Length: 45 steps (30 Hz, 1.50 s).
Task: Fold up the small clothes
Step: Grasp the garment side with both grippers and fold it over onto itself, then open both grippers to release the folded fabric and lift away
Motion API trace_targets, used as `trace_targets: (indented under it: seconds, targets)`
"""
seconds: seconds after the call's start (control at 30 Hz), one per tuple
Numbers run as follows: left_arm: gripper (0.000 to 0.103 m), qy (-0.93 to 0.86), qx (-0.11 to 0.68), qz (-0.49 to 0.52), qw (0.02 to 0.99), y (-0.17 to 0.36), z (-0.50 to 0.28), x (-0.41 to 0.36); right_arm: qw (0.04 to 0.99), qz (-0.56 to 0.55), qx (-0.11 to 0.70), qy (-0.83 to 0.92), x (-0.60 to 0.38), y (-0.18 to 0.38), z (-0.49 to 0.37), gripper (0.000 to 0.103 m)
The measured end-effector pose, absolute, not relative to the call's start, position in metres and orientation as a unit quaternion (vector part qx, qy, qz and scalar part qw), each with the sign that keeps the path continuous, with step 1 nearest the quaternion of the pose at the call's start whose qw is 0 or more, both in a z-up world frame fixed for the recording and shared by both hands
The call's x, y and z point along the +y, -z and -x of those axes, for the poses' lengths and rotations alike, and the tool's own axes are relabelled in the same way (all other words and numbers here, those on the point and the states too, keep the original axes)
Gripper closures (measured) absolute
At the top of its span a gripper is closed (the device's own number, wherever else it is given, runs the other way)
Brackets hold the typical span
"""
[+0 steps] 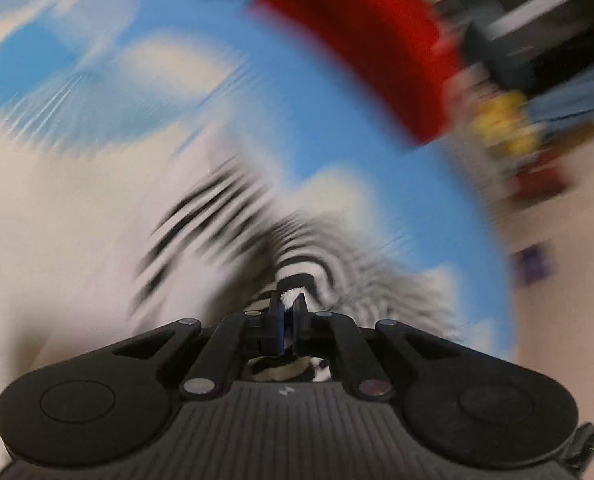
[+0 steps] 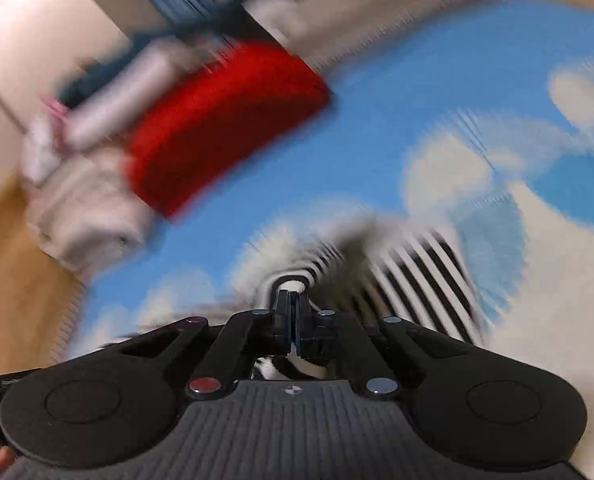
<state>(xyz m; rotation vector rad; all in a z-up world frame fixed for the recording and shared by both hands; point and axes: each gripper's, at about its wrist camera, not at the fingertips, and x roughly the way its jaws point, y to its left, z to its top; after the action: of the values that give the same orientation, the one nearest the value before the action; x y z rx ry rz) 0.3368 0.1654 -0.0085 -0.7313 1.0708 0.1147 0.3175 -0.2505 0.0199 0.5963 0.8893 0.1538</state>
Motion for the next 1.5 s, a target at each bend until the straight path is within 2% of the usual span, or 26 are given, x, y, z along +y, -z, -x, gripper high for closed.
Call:
trace_targets:
  seconds: [0.07,0.13,0.23,0.3,0.37,0.47,0.5,0.57,0.63,0.67,0.73,0.8,0.9,1.0,1.03,1.07,1.13,1.3,1.43,1.5]
  targets:
    - [0.099,-0.082,0.54,0.347,0.762,0.031,-0.332,0.169,0.832,-0.253,0.492,-0.045,-0.247,0.004,-0.319,0.102]
    - [0.099,-0.077,0.548,0.352,0.755,0.035,-0.332,0.17,0.822,-0.242,0.515,-0.034,-0.244,0.016,-0.317,0.102]
    - [0.099,-0.073,0.531,0.332,0.776,0.021,-0.334,0.165,0.832,-0.232,0.504,-0.03,-0.242,0.009,-0.316,0.102]
    - [0.099,-0.063,0.498,0.323,0.802,0.004,-0.331,0.162,0.851,-0.257,0.456,-0.043,-0.247,-0.011,-0.312,0.102]
    - [0.099,-0.046,0.497,0.299,0.813,-0.003,-0.332,0.157,0.869,-0.228,0.436,-0.056,-0.241,-0.025,-0.312,0.102]
    - [0.098,-0.053,0.558,0.3,0.772,0.024,-0.335,0.157,0.831,-0.232,0.505,-0.024,-0.248,0.004,-0.321,0.102]
    - [0.096,-0.062,0.572,0.306,0.758,0.033,-0.333,0.16,0.816,-0.231,0.529,-0.015,-0.249,0.017,-0.322,0.102]
    - [0.069,-0.089,0.58,0.312,0.747,0.038,-0.331,0.165,0.809,-0.204,0.551,-0.013,-0.242,0.024,-0.324,0.1]
    - [0.066,-0.096,0.557,0.319,0.761,0.027,-0.332,0.172,0.835,-0.182,0.519,0.007,-0.238,0.01,-0.321,0.084]
    - [0.066,-0.09,0.538,0.301,0.782,0.015,-0.333,0.17,0.861,-0.165,0.48,0.015,-0.235,-0.005,-0.316,0.079]
    - [0.066,-0.083,0.498,0.245,0.828,-0.008,-0.333,0.16,0.902,-0.12,0.415,0.001,-0.224,-0.028,-0.309,0.079]
    - [0.066,-0.053,0.476,0.206,0.853,-0.019,-0.334,0.145,0.913,-0.128,0.385,-0.043,-0.218,-0.037,-0.305,0.068]
    - [0.068,-0.001,0.48,0.197,0.855,-0.016,-0.335,0.128,0.878,-0.183,0.43,-0.106,-0.211,-0.021,-0.309,0.064]
    - [0.072,0.004,0.507,0.163,0.846,0.0,-0.337,0.117,0.839,-0.169,0.507,-0.102,-0.202,0.011,-0.312,0.064]
    - [0.076,-0.012,0.537,0.147,0.831,0.013,-0.338,0.117,0.827,-0.151,0.535,-0.083,-0.201,0.023,-0.313,0.064]
    - [0.084,-0.033,0.569,0.136,0.811,0.027,-0.337,0.12,0.822,-0.143,0.547,-0.072,-0.203,0.031,-0.314,0.064]
    - [0.084,-0.056,0.588,0.165,0.79,0.041,-0.333,0.132,0.819,-0.153,0.548,-0.07,-0.206,0.032,-0.312,0.064]
    - [0.082,-0.041,0.536,0.148,0.83,0.001,-0.33,0.129,0.843,-0.166,0.504,-0.085,-0.208,0.014,-0.316,0.063]
    - [0.081,-0.055,0.606,0.163,0.777,0.035,-0.334,0.134,0.815,-0.143,0.557,-0.068,-0.204,0.037,-0.312,0.063]
    - [0.081,-0.055,0.604,0.173,0.776,0.03,-0.329,0.134,0.821,-0.144,0.548,-0.069,-0.206,0.028,-0.308,0.063]
